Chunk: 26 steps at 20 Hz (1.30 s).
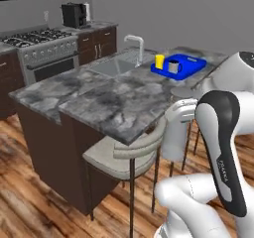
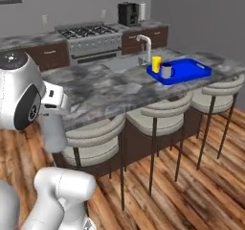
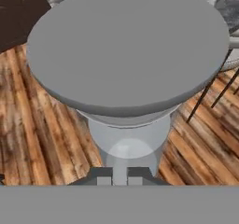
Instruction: There is a tray on the dining counter. Grab the cup, mug, and pitcher and place them on the tray. The pitcher may be placed next to the tray if it cannot fit the tray.
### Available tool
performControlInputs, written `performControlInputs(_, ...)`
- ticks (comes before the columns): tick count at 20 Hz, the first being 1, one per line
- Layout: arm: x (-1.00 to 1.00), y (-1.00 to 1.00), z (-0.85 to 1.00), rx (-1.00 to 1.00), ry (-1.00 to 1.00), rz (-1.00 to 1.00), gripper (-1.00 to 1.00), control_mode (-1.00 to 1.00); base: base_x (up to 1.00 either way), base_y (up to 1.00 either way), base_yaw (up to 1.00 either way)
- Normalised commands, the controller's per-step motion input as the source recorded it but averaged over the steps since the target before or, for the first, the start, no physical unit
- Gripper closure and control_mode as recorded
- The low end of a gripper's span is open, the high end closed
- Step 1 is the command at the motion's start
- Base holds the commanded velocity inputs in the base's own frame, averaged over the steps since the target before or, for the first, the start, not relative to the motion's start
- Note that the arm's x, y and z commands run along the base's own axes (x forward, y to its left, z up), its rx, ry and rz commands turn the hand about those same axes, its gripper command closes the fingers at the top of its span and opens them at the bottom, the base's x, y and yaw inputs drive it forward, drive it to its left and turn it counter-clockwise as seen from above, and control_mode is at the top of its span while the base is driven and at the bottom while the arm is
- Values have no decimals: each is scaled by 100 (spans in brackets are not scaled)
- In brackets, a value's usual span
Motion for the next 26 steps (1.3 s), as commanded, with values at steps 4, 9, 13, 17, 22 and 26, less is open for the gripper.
performControlInputs(4,0,0,0,0,0,0,100,100,1,-41,73)
performControlInputs(9,0,0,0,0,0,0,100,100,6,-68,62)
performControlInputs(13,0,0,0,0,0,0,100,100,1,-88,53)
performControlInputs(17,0,0,0,0,0,0,100,100,-3,-98,14)
performControlInputs(22,0,0,0,0,0,0,100,100,0,-95,5)
performControlInputs(26,0,0,0,0,0,0,100,100,0,-96,11)
